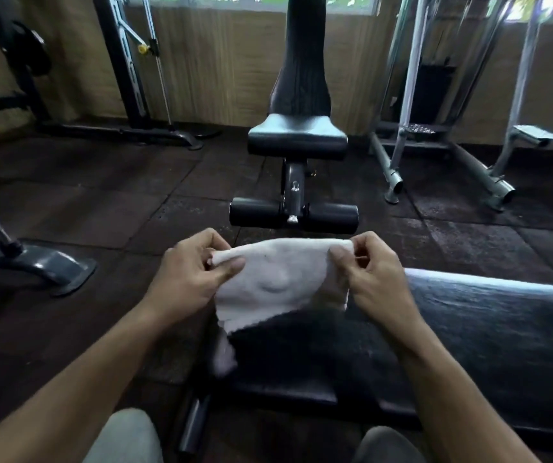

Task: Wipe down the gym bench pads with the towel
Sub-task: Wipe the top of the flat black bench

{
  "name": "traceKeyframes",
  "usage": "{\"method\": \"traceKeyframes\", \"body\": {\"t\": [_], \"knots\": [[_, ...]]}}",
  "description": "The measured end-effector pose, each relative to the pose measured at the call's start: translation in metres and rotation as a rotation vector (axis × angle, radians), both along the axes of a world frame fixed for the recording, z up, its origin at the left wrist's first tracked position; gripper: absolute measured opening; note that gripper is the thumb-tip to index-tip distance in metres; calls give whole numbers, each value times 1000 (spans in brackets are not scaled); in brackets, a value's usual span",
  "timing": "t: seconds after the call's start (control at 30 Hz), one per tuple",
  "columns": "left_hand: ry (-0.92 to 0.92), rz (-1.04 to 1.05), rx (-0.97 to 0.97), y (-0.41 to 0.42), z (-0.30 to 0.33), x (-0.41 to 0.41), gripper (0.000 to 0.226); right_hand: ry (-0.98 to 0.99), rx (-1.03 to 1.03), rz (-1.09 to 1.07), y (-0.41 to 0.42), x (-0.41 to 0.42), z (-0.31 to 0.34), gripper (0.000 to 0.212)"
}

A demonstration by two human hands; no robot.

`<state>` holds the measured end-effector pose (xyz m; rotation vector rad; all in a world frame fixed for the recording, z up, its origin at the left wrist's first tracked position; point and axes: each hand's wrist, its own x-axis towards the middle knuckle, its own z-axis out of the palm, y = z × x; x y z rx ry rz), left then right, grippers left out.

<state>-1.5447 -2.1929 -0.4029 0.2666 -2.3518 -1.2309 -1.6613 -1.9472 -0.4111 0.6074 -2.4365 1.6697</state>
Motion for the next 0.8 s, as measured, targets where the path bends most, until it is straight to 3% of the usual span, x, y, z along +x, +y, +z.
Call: {"method": "traceKeyframes", "body": {"t": [0.07,0.13,0.23,0.37,0.53,0.6,0.67,0.73,0.8], "knots": [[97,8,80,3,21,-12,18,45,-38,-36,-1,-7,20,23],[77,-21,200,4,31,-14,20,105,12,-32,0,-9,28,23],[127,-46,83,5,40,-29,19,189,-48,-101,0,-16,43,21],[183,98,-64,16,31,-22,15,181,42,-83,2,-7,43,20],[231,81,57,37,34,-3,13,198,-15,-96,11,19,42,25],[197,80,264,43,32,1,12,197,-64,-119,6,28,37,25],[89,-8,401,43,26,6,42,179,-93,-129,2,34,29,23],[-12,-134,408,41,19,12,73,113,-140,-118,3,38,20,18],[-61,-121,413,34,12,12,79,51,-123,-114,1,39,9,17]]}}
